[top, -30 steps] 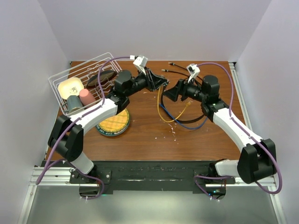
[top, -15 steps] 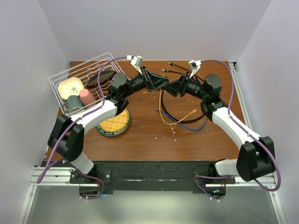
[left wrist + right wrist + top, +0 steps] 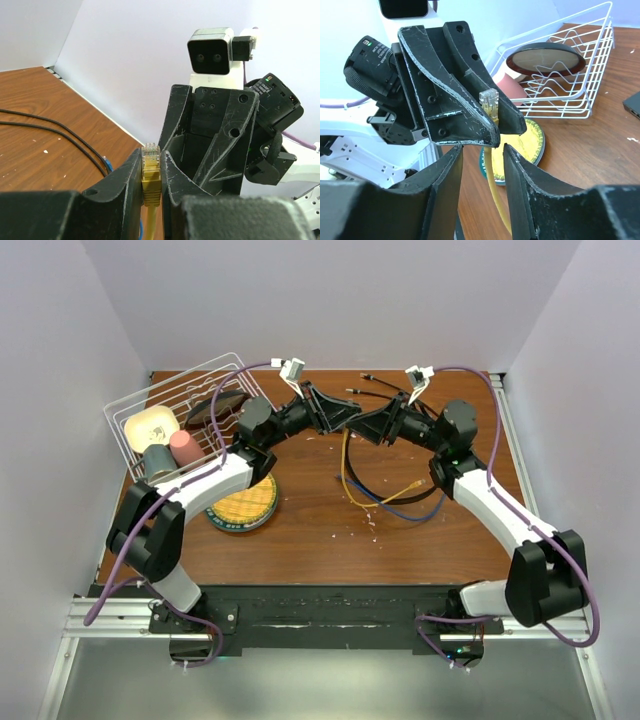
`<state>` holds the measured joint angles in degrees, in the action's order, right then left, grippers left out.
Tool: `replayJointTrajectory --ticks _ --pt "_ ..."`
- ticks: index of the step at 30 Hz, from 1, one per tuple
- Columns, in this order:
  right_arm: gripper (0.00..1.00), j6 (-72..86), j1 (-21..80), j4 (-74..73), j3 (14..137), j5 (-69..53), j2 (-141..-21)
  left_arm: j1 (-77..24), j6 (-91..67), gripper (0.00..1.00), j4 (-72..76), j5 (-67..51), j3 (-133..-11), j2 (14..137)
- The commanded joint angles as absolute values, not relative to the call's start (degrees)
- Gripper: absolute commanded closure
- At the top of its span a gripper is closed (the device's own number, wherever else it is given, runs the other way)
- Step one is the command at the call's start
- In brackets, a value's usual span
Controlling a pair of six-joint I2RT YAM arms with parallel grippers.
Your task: Insert the plug into the switch port
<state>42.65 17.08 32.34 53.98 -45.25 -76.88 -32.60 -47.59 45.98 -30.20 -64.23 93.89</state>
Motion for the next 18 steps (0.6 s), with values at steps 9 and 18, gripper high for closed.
replayJointTrajectory --ticks 9,18 --pt "0.65 44.8 17.6 38.9 53.2 -45.8 -79.0 -32.5 -51.2 1.00 51.8 -32.1 -65.6 94.9" --pt "1.00 48.4 17.8 44.6 54.0 -47.2 -81.6 -32.6 -51.9 1.00 52.8 -32.4 -65.0 94.7"
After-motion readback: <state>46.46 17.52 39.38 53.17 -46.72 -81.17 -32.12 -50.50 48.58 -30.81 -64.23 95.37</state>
